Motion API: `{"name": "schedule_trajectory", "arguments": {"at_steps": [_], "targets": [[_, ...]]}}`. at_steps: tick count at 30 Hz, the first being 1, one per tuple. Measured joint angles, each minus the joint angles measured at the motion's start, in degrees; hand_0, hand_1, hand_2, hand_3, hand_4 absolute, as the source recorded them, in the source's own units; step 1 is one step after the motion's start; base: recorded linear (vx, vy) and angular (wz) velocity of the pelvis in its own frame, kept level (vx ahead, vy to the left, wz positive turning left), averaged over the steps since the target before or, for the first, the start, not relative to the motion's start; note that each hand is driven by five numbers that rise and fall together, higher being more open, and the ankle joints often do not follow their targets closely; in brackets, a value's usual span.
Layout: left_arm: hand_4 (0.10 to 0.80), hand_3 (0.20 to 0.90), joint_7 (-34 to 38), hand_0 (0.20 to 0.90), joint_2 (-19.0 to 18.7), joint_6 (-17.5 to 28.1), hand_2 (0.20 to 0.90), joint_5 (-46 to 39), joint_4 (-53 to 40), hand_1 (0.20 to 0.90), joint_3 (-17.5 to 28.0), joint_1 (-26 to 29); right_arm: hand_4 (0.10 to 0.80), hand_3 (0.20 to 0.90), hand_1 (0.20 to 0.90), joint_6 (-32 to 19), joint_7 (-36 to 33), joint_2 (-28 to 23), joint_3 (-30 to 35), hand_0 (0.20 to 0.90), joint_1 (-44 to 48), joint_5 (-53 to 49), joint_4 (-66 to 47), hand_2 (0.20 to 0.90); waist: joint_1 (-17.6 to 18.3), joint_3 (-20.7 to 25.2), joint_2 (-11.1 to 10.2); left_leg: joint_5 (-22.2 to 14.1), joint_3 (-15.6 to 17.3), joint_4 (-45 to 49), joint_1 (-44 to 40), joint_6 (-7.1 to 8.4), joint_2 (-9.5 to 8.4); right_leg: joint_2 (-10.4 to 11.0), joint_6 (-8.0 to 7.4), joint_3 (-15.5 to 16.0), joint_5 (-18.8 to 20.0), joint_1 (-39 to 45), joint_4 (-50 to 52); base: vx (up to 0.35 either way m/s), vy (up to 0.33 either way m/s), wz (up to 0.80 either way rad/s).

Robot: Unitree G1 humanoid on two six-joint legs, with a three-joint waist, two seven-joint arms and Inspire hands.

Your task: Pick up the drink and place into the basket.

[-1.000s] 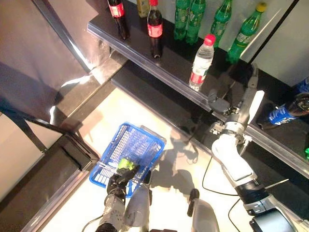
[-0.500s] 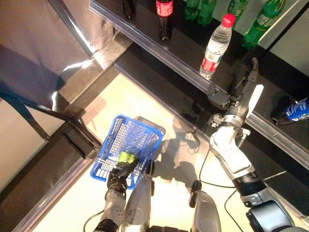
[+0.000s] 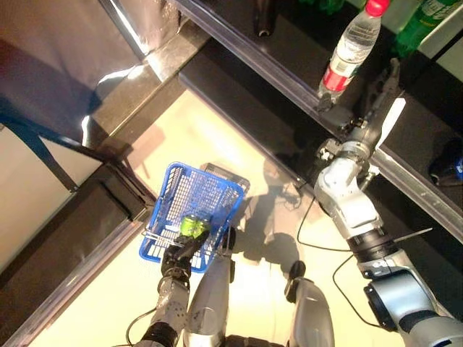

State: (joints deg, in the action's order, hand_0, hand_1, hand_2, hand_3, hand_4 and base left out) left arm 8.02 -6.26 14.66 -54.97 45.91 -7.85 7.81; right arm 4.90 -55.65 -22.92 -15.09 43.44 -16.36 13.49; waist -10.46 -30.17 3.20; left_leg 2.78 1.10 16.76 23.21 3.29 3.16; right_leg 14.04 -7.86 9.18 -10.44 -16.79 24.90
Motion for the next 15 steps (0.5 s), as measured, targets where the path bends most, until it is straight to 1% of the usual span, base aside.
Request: {"name": "schedule_trajectory", "arguments": {"at_steps": [2,4,9,15], "targets": [[0.1,0.2,0.0,0.3,-0.1,0.0,0.3,-0.1,-0.1,0.3,0.1,0.3,0.8,0.9,0.9,0.0,-0.8,-0.1,0.3,0.9,1.1,-0.2,1.2,0.9,-0.5,0.0,0.0,0.0,-0.1,0.3,0.9,-0.01,0.02,0.0,-0.01,0.0,0.0,-0.6,0.0,0.0,0.0,0.0],[0.1,0.2,0.1,0.3,-0.2,-0.3,0.3,-0.4,-0.1,0.3,0.2,0.9,0.8,0.9,0.9,0.1,-1.0,-0.3,0.9,0.9,2.6,-1.8,1.9,0.9,-1.0,0.0,-0.1,0.0,-0.1,0.4,1.8,-0.03,-0.04,0.0,-0.33,0.1,0.2,-1.5,-0.1,0.0,0.0,0.0],[0.1,0.2,0.1,0.3,-0.7,-0.6,0.3,-1.0,-0.6,0.3,0.0,1.1,0.8,0.9,0.9,0.2,-1.0,-1.1,0.9,0.9,6.2,-1.9,3.8,0.9,-1.8,-0.1,-0.2,0.0,-0.2,0.5,3.1,-0.03,0.02,-0.1,-0.38,0.2,0.3,-2.7,-0.1,0.0,0.0,0.0],[0.1,0.2,0.2,0.3,-2.0,-0.8,0.3,-1.7,-2.1,0.3,0.0,1.1,0.8,0.9,0.9,0.2,-2.1,-2.1,1.0,0.9,9.1,-3.2,3.9,0.9,-1.9,-0.4,-0.8,-0.1,-0.4,1.4,5.3,-0.19,0.08,-0.2,-0.42,0.3,0.7,-4.4,-0.2,0.002,-0.001,0.01]]}}
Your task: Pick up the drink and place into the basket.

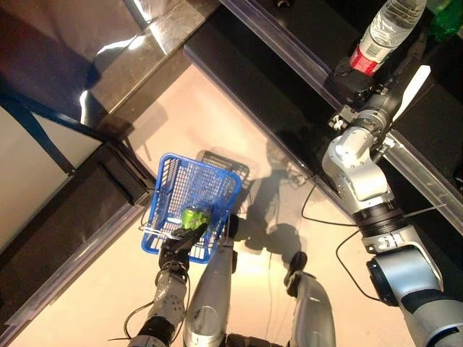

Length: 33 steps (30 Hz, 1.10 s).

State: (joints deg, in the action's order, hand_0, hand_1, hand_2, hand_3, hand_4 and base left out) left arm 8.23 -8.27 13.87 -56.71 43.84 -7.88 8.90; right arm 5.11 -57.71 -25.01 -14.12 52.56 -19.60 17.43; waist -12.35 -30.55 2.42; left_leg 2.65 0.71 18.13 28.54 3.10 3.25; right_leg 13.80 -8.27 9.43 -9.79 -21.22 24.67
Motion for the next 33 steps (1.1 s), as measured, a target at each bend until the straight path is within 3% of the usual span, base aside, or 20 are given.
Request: {"name": "schedule_trajectory", "arguments": {"at_steps": [9,10,11,12,33], "targets": [[0.1,0.2,2.2,0.3,-2.8,-1.9,0.3,-0.2,1.7,0.3,-0.4,-0.1,0.8,0.9,0.9,-0.1,-0.2,-0.1,0.0,0.9,2.7,-3.1,3.7,0.9,-0.1,0.0,-1.2,-0.1,-0.1,1.0,1.9,-0.13,0.52,-0.7,0.33,-0.1,1.0,-1.2,-1.0,0.003,-0.002,-0.01],[0.1,0.2,2.2,0.3,-3.0,-1.9,0.3,-0.4,1.7,0.3,-0.4,-0.1,0.756,0.856,0.862,-0.1,-0.2,-0.2,0.1,0.862,3.3,-3.2,4.2,0.862,-0.1,0.0,-1.4,-0.1,-0.1,1.1,2.6,-0.13,0.55,-0.7,0.42,-0.1,1.1,-1.8,-1.0,0.0,0.0,0.0],[0.1,0.2,2.2,0.3,-3.0,-1.8,0.3,-0.5,1.6,0.3,-0.4,-0.1,0.498,0.598,0.641,-0.1,-0.2,-0.5,0.1,0.641,3.6,-3.2,4.5,0.641,-0.1,-0.1,-1.5,0.0,-0.1,1.2,3.2,-0.27,0.51,-0.7,0.37,-0.1,1.3,-2.4,-1.0,0.0,0.0,0.0],[0.1,0.2,2.2,0.3,-3.0,-1.8,0.3,-0.5,1.6,0.3,-0.4,-0.1,0.1,0.2,0.3,-0.1,-0.2,-0.7,0.1,0.3,3.6,-3.2,4.6,0.3,-0.1,-0.1,-1.6,0.1,-0.1,1.5,3.6,-0.37,0.47,-0.7,0.3,-0.2,1.4,-2.6,-1.0,0.0,0.0,0.0],[0.1,0.2,1.3,0.3,-3.8,-1.8,0.3,-2.0,2.2,0.3,-0.3,-0.1,0.1,0.2,0.3,-0.6,-0.9,-2.3,0.5,0.3,4.3,-5.6,7.5,0.3,-0.3,-0.1,-1.6,0.0,0.1,1.9,3.8,-0.72,0.24,-0.5,-0.33,-0.3,2.3,-2.3,-1.9,-0.002,0.0,0.0]]}}
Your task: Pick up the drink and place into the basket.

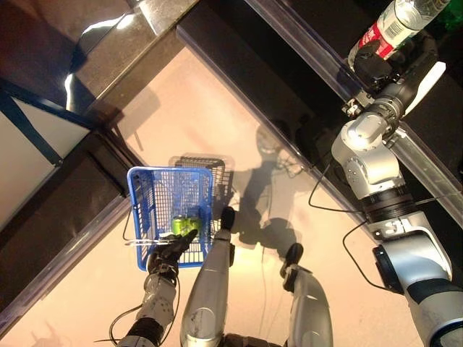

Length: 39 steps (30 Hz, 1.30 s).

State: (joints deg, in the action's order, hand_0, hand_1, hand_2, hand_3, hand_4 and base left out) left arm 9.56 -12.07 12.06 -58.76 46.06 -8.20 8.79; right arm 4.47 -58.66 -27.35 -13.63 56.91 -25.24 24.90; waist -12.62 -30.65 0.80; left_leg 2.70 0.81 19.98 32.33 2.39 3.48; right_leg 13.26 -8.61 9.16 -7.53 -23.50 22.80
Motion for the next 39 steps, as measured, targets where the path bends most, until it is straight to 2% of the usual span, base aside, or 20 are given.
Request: {"name": "schedule_trajectory", "arguments": {"at_steps": [6,13,20,27,34,39], "targets": [[0.1,0.2,-0.3,0.3,0.0,-0.1,0.3,-0.4,0.2,0.3,0.0,-0.1,0.1,0.2,0.3,-0.1,0.0,-0.3,0.0,0.3,2.0,-0.1,3.9,0.3,-0.3,0.0,0.0,0.2,0.0,0.0,-0.3,-0.32,-0.34,0.3,-0.21,0.1,0.2,0.4,-0.1,0.0,0.0,0.0],[0.1,0.2,-1.9,0.3,0.0,-0.3,0.3,-0.4,1.0,0.3,0.2,-0.2,0.1,0.2,0.3,-0.1,0.0,-1.5,-0.1,0.3,1.9,-2.5,4.1,0.3,-1.2,0.0,0.1,0.5,0.1,-0.1,-1.1,-0.76,-1.12,0.8,-0.71,0.1,0.6,1.5,-0.3,-0.031,-0.004,0.03],[0.1,0.2,-2.7,0.3,-0.1,0.5,0.3,-1.0,1.3,0.3,0.5,-1.6,0.1,0.2,0.3,-0.1,0.0,-1.5,-0.2,0.3,1.7,-2.3,3.1,0.3,-1.2,-0.1,0.2,0.5,0.2,-0.7,-2.6,-1.11,-1.51,1.0,-0.58,0.2,0.8,3.1,-1.0,-0.051,-0.014,0.02],[0.1,0.2,-3.7,0.3,-0.1,1.0,0.3,-1.0,0.6,0.3,0.3,-4.1,0.1,0.2,0.3,1.3,1.7,-1.5,0.2,0.3,-5.9,0.8,-7.0,0.3,-0.8,-0.4,0.8,1.4,0.4,-4.3,-8.2,-1.24,-2.38,2.1,-0.73,1.5,0.9,7.9,-3.0,-0.061,-0.021,0.04],[0.1,0.2,-4.0,0.3,-0.1,1.2,0.3,-0.9,-0.8,0.3,0.9,-6.3,0.1,0.2,0.3,2.1,7.6,-1.5,0.5,0.3,-11.6,2.9,-16.0,0.3,0.4,-0.4,0.8,1.6,0.7,-6.2,-13.3,-1.09,-2.51,2.1,-0.7,1.7,0.8,12.8,-4.2,-0.013,-0.006,0.0],[0.1,0.2,-5.2,0.3,-0.2,1.6,0.3,-0.5,-9.4,0.3,0.4,-10.2,0.1,0.2,0.3,2.6,13.4,-1.0,0.9,0.3,-19.6,3.0,-23.2,0.3,1.7,-0.3,0.9,1.6,1.0,-8.6,-17.8,-0.86,-2.73,2.4,-0.71,1.8,0.6,16.4,-5.1,0.012,0.013,0.0]]}}
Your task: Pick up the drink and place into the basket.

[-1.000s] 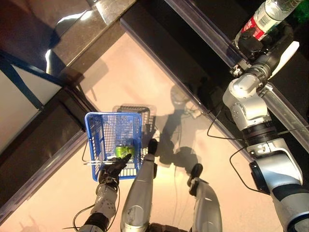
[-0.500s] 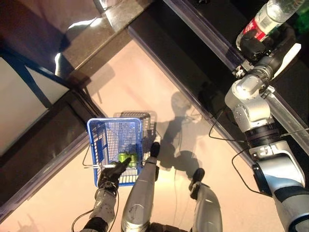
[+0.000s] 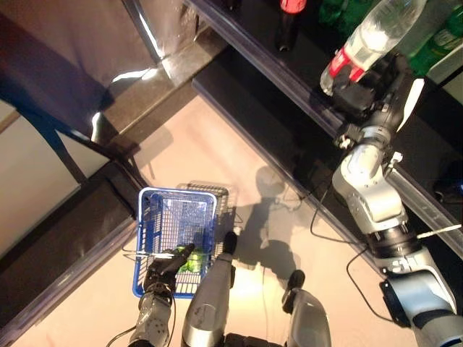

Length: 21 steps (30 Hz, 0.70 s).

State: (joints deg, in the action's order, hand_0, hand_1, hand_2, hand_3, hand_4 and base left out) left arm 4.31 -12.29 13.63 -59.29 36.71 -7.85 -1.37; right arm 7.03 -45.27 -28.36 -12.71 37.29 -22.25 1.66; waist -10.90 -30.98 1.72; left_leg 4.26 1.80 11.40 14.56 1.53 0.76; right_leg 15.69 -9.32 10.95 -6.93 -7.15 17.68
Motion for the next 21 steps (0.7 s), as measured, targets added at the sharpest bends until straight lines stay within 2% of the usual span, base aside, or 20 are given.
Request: {"name": "schedule_trajectory", "arguments": {"at_steps": [5,10,16,21], "targets": [[0.1,0.2,-0.3,0.3,-0.2,0.1,0.3,1.1,-7.7,0.3,-0.8,-1.6,0.1,0.2,0.3,0.9,5.7,1.9,-0.4,0.3,-6.6,0.0,-4.2,0.3,1.8,0.1,0.4,0.6,0.5,-2.1,-3.1,-0.14,0.02,0.0,0.0,-0.3,0.0,2.2,-1.1,0.002,0.028,-0.05],[0.1,0.2,-2.6,0.3,-1.3,0.1,0.3,1.4,-14.9,0.3,-1.6,-1.2,0.1,0.2,0.3,2.3,10.9,2.0,-2.7,0.3,-9.0,-0.3,-5.4,0.3,3.5,0.2,0.7,1.2,0.7,-3.8,-4.3,0.3,0.07,-0.4,-0.05,-0.3,0.0,3.3,-1.9,-0.017,0.016,-0.04],[0.1,0.2,-3.0,0.3,-3.3,-0.3,0.3,4.7,-23.6,0.3,-2.8,-0.7,0.1,0.2,0.3,3.3,12.9,4.6,-6.1,0.3,-9.8,-0.4,-5.7,0.3,3.2,0.3,0.9,1.1,-0.5,-4.6,-6.2,0.74,0.33,-1.1,-0.25,0.8,0.1,6.3,-3.8,0.012,-0.027,0.06],[0.1,0.2,-3.8,0.3,-6.8,-4.2,0.3,7.2,-30.1,0.3,-2.9,-0.5,0.1,0.2,0.3,5.7,12.9,6.2,-8.5,0.3,-9.8,-0.4,-7.9,0.3,1.4,0.3,1.0,0.9,-1.7,-4.6,-7.4,1.06,0.2,-1.2,-0.07,2.1,-0.5,8.3,-4.0,0.002,-0.053,0.13]]}}
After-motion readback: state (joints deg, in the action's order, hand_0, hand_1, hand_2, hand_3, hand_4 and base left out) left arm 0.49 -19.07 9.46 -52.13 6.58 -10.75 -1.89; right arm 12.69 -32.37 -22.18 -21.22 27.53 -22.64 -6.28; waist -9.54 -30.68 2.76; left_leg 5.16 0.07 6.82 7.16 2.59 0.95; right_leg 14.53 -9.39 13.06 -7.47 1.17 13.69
